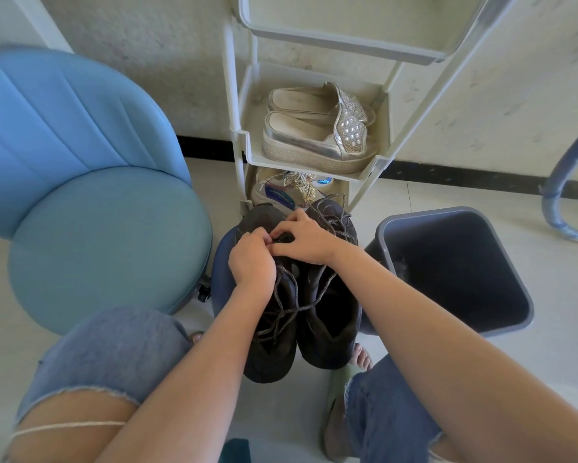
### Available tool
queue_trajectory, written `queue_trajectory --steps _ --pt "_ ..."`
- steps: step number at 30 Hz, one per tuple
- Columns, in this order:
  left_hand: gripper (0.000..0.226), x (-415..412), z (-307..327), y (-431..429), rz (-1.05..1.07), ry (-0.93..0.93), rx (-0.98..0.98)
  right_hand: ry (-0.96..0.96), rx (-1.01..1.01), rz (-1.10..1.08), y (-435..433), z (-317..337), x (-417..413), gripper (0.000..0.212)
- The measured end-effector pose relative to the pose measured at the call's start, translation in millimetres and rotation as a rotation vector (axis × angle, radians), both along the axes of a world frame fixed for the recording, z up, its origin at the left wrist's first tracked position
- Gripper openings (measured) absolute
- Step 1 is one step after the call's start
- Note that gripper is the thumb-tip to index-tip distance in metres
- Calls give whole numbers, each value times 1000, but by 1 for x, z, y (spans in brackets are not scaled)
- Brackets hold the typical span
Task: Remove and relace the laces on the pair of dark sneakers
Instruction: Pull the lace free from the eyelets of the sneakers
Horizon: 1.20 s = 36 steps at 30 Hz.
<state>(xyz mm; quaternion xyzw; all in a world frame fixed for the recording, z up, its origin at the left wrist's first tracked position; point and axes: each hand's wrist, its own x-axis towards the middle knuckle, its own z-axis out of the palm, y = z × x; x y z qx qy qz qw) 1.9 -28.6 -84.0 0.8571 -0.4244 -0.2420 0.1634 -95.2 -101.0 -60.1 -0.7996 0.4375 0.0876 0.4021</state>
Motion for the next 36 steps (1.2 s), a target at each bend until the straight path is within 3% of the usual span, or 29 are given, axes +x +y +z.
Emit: queue_trajectory --steps 7,14,17,20,25,32,36 --pt "17 -2 1 8 -19 -23 -20 136 -45 84 5 5 4 48" --pt "14 4 4 9 -32 -47 -40 94 -119 47 4 9 4 41" --pt "10 13 8 10 39 -50 -41 53 -47 7 2 7 2 41" --pt "9 23 13 8 211 66 -78 13 25 -22 0 7 -1 41" --pt "7 16 11 6 312 291 -184 -27 103 -48 -2 13 -8 50" --pt "16 7 10 -1 371 398 -236 68 -120 63 7 3 4 44" --pt "9 11 0 -5 509 499 -285 42 -110 41 5 -1 5 36"
